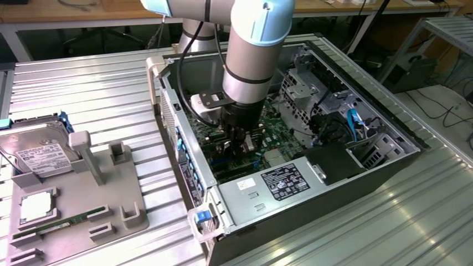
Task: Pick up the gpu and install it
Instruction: 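Insert the gpu into the slot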
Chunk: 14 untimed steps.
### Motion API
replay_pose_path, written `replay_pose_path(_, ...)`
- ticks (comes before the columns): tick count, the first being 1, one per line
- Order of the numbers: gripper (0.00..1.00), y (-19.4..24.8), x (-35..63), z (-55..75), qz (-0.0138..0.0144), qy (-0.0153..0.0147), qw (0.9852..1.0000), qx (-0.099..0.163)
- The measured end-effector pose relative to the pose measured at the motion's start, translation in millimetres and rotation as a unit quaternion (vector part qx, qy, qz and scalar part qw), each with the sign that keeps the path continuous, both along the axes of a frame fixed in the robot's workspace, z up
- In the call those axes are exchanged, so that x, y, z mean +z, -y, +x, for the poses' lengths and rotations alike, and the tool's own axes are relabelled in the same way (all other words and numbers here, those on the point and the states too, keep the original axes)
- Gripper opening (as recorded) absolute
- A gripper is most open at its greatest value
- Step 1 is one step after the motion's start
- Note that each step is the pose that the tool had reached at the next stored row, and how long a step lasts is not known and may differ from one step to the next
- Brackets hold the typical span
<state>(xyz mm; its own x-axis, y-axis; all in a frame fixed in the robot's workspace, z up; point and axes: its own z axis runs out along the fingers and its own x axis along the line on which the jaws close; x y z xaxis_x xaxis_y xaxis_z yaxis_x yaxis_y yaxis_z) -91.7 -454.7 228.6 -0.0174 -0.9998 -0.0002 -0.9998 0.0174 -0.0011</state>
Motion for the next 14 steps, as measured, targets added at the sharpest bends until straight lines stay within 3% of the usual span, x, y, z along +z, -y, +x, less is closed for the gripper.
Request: replay_pose_path(14,0.28,-0.2,0.4,0.0,0.0004,0.0004,1.0,0.0)
